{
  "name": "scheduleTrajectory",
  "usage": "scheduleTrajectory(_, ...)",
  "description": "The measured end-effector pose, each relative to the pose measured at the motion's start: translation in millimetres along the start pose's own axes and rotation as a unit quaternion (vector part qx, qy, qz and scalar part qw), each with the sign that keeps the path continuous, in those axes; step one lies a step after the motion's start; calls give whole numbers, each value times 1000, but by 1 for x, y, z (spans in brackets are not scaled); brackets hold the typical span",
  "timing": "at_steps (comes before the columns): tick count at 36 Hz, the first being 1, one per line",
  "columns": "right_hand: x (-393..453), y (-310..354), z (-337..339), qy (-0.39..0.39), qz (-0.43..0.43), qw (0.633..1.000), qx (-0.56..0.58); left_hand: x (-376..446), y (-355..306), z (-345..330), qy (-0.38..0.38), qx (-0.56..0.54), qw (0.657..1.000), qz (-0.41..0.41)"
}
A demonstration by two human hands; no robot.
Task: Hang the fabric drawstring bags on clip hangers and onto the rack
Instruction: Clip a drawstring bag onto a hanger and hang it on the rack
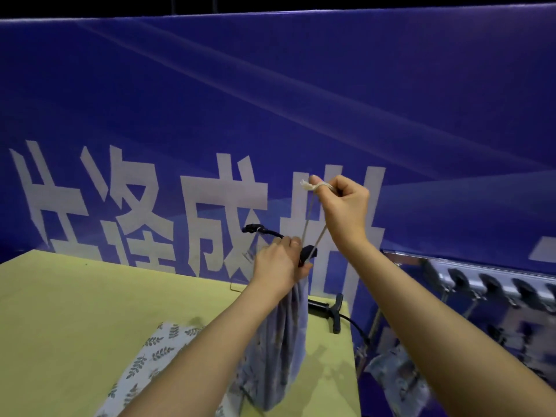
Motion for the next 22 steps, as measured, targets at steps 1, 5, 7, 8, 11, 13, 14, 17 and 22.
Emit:
scheduleTrajectory(1,1,0,11,0,2,1000,-9,0,-12,1,14,-5,1000,-7)
scheduleTrajectory(5,2,0,64,0,4,1000,-18,-5,-65,-3,67,-40,996,-53)
scheduleTrajectory(7,0,-3,92,12,1,999,-33,-11,-91,-8,92,-59,991,-74)
scheduleTrajectory(8,-1,-5,106,18,3,999,-44,-14,-104,-11,98,-70,989,-82)
scheduleTrajectory(11,-7,-8,145,25,-6,998,-55,-23,-138,-24,111,-94,985,-91)
scheduleTrajectory(13,-9,-14,184,24,-17,998,-52,-33,-174,-34,118,-94,984,-90)
scheduleTrajectory(14,-11,-17,199,27,-32,998,-44,-38,-188,-39,117,-90,985,-87)
scheduleTrajectory(17,-16,-26,241,30,-74,995,-59,-51,-224,-55,111,-81,989,-57)
scheduleTrajectory(22,-33,-48,300,45,-164,974,-150,-75,-275,-90,134,-69,988,-8)
Point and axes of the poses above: each hand's wrist, its own x-axis towards the middle knuckle, its own z-axis out of the back of the hand, y = z × x, the point moved 1 cm from there along x, towards the middle knuckle, and after that the axes turned 11 degrees about z, right-handed, at the moved point
